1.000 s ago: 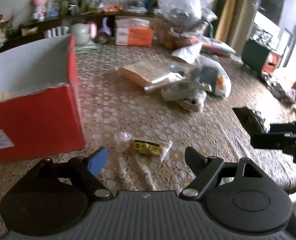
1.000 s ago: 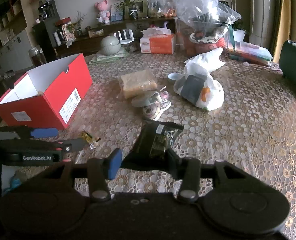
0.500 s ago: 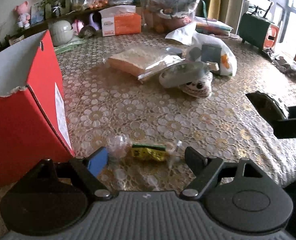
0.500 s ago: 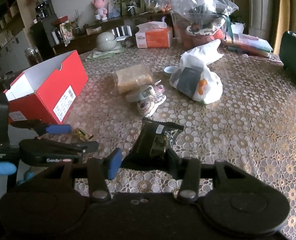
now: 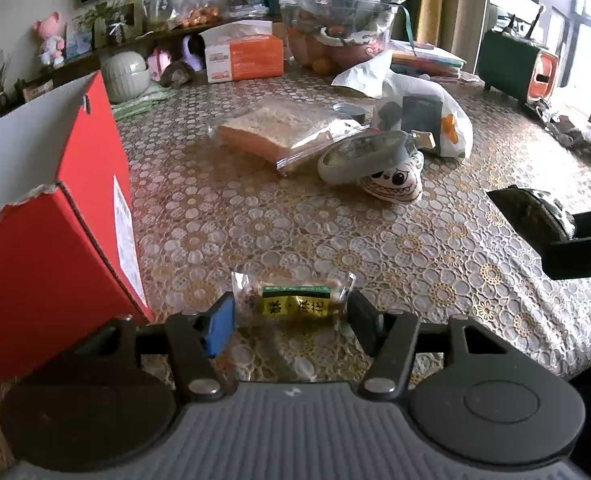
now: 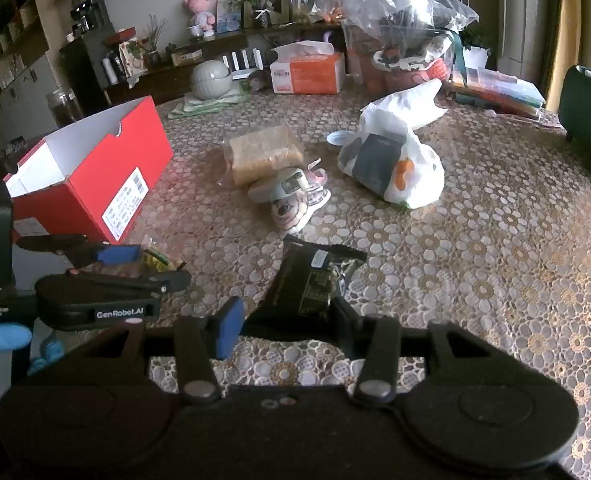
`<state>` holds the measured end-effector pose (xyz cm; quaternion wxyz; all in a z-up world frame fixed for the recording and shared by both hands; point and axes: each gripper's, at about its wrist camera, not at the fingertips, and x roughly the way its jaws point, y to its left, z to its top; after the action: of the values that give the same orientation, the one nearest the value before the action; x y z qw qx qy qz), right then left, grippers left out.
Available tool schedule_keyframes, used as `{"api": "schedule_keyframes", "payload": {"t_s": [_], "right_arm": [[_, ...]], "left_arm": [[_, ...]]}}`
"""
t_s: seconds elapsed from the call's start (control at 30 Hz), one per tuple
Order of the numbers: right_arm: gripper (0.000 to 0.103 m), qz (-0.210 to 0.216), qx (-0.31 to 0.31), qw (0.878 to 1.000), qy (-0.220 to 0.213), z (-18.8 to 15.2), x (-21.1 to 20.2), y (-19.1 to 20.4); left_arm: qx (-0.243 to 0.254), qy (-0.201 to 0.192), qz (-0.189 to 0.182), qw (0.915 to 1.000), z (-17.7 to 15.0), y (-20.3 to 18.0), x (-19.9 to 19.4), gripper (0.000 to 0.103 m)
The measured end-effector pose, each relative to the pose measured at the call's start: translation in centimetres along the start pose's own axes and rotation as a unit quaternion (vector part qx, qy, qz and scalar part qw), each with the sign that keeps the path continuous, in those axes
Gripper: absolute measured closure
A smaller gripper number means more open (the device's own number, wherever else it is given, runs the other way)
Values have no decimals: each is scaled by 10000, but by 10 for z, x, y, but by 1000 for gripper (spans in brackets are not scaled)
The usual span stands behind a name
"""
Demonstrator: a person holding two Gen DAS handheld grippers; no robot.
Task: Organize objects
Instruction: 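Carry the yellow packet and black bag over the red box with both grippers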
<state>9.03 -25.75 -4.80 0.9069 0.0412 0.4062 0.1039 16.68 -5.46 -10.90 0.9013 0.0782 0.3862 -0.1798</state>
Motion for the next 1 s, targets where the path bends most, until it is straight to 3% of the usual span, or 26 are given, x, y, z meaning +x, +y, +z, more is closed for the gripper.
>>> {"api": "schedule_keyframes", "payload": {"t_s": [0.37, 0.57, 1.0], "right_arm": [[55, 104, -257, 9995, -143, 8, -16, 20], [55, 396, -417, 9982, -182, 19, -28, 41], [55, 950, -1207, 9873, -394, 54, -44, 117]], "left_arm": [[-393, -176, -68, 9991, 5, 12, -42, 44], [-518, -367, -164, 9978, 12, 22, -76, 44], [-777, -680, 17, 9947, 18, 71, -138, 44]]}}
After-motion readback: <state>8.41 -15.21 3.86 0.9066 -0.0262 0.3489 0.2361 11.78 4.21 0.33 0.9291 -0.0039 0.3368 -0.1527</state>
